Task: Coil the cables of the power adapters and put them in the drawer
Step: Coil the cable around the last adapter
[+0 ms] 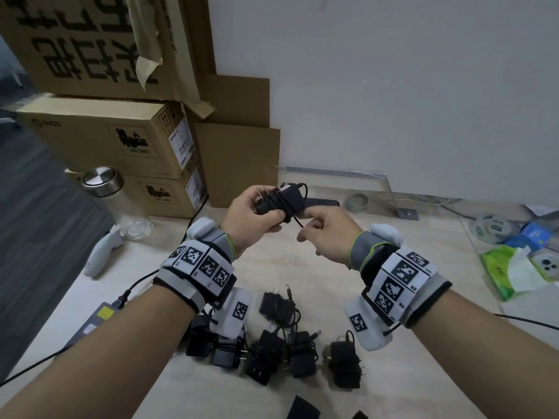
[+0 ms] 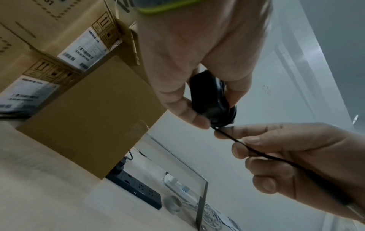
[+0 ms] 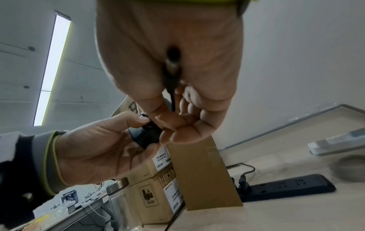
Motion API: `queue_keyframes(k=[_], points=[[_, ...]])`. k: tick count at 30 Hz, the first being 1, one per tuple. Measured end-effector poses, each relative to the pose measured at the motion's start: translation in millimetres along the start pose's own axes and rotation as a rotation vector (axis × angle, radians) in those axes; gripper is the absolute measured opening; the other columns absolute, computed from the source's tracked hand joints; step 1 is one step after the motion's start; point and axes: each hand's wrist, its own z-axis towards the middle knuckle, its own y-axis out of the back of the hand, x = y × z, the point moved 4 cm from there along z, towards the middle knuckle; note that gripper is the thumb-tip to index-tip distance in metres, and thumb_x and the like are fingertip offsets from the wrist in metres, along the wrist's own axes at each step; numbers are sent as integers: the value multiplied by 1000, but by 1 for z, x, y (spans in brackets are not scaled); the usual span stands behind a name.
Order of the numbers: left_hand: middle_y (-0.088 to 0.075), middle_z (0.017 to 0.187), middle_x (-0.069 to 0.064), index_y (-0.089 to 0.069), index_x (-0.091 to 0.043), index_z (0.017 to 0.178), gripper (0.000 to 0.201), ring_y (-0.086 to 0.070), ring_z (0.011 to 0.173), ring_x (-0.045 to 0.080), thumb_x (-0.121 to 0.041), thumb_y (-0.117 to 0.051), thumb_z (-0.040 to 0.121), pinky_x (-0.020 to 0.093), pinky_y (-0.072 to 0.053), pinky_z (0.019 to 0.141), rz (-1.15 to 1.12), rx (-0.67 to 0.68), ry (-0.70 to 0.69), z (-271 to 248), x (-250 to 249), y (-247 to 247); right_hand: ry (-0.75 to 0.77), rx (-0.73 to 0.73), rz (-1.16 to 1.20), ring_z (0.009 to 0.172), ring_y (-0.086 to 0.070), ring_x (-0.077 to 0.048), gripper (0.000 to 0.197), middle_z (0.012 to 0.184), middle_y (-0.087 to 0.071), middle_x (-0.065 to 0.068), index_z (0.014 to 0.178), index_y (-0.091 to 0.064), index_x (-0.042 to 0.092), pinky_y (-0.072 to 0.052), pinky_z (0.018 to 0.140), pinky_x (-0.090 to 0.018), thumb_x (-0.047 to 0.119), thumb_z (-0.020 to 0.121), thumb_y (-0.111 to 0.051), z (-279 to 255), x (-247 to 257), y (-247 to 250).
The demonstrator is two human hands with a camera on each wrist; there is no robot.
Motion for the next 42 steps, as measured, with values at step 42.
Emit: queue_keyframes(k=[42], points=[[-60,108,20,-49,3,111,16,-60,96,31,6,-45,96,33,-60,77,-564,127,295,-46,33,-39,119,-476,635,66,-59,-13,20,77,-68,6,84,-64,25,-51,55,-29,5,84,-69,-19,-15,12]])
